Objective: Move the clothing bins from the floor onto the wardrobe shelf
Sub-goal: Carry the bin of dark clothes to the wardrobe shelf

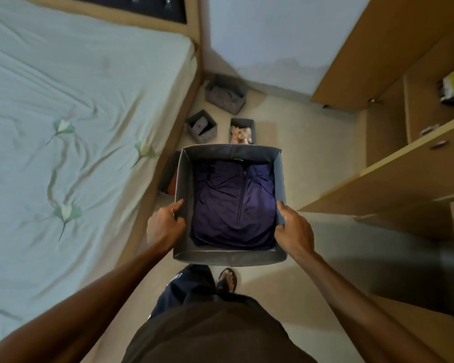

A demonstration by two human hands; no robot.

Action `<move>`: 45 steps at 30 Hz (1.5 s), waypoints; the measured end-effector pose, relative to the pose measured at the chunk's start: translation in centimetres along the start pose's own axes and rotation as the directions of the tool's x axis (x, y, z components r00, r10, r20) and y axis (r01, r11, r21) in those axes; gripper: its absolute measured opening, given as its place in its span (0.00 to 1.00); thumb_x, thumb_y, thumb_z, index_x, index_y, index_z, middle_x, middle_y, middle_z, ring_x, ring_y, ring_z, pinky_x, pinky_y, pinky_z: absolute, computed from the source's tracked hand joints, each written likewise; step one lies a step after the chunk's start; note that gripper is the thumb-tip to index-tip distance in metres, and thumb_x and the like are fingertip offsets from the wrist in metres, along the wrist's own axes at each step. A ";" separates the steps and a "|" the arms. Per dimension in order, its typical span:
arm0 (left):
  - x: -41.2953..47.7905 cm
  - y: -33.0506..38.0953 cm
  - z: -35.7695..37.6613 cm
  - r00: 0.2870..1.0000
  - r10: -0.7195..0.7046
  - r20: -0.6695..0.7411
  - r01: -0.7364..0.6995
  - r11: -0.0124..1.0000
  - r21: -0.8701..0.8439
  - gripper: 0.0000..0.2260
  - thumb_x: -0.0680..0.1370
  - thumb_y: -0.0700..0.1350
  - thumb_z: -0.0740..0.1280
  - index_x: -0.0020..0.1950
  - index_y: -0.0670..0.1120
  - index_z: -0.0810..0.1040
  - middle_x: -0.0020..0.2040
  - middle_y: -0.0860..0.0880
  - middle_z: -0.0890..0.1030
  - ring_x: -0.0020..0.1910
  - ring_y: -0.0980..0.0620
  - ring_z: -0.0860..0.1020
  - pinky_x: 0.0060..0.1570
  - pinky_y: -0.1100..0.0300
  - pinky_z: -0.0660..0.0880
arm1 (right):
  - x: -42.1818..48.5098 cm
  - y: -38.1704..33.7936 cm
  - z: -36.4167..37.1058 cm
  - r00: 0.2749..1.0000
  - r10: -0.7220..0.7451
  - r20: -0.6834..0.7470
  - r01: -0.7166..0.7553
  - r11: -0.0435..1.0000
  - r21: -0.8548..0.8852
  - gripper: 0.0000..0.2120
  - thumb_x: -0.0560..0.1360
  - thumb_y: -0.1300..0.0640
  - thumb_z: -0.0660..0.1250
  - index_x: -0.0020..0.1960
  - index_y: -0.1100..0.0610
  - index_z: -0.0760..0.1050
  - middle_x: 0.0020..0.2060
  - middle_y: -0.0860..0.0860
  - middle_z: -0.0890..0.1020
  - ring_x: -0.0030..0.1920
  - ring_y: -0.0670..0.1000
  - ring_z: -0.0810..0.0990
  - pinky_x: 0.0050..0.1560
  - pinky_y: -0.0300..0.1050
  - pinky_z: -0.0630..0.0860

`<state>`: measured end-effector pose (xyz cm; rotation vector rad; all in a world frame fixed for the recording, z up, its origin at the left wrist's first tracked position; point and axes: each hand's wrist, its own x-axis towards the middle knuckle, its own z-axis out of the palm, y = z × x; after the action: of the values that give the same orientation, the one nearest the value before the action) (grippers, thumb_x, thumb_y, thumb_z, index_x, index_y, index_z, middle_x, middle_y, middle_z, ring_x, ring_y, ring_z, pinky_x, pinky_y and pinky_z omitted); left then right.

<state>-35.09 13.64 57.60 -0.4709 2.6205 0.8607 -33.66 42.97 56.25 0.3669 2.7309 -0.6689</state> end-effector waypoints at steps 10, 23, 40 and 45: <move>18.4 16.6 -0.7 0.983 0.178 -0.037 -0.178 0.984 -0.024 0.25 0.73 0.38 0.63 0.70 0.52 0.74 0.56 0.44 0.84 0.41 0.50 0.81 0.44 0.60 0.78 | 18.8 -0.3 -8.9 0.982 0.128 -0.136 -0.108 0.983 0.149 0.34 0.70 0.66 0.62 0.74 0.50 0.63 0.70 0.50 0.72 0.56 0.58 0.81 0.50 0.46 0.77; 39.5 41.7 -1.7 0.907 0.409 0.097 -0.413 0.911 0.021 0.24 0.74 0.39 0.64 0.70 0.51 0.74 0.51 0.43 0.85 0.44 0.46 0.82 0.46 0.55 0.76 | 38.8 0.9 -23.2 0.880 0.402 -0.254 -0.307 0.888 0.344 0.33 0.71 0.68 0.62 0.74 0.50 0.64 0.49 0.54 0.83 0.38 0.53 0.77 0.33 0.41 0.69; 48.2 79.1 11.0 0.580 0.786 0.212 -0.787 0.609 -0.105 0.21 0.74 0.43 0.64 0.66 0.55 0.77 0.56 0.43 0.84 0.51 0.41 0.82 0.54 0.51 0.77 | 49.4 15.4 -41.6 0.488 0.733 -0.474 -0.342 0.661 0.668 0.28 0.75 0.64 0.59 0.74 0.48 0.65 0.29 0.40 0.64 0.25 0.44 0.63 0.23 0.36 0.64; 45.6 89.2 15.3 0.427 0.860 0.280 -0.856 0.484 -0.182 0.21 0.74 0.44 0.63 0.67 0.57 0.77 0.59 0.47 0.83 0.49 0.45 0.82 0.47 0.57 0.77 | 48.4 20.7 -46.5 0.312 0.797 -0.517 -0.328 0.601 0.729 0.28 0.75 0.63 0.59 0.73 0.46 0.66 0.33 0.60 0.82 0.22 0.50 0.65 0.24 0.41 0.63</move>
<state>-108.77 81.67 71.88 1.0909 2.3991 1.0839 -82.46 91.52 70.19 2.2622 2.6542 -1.1775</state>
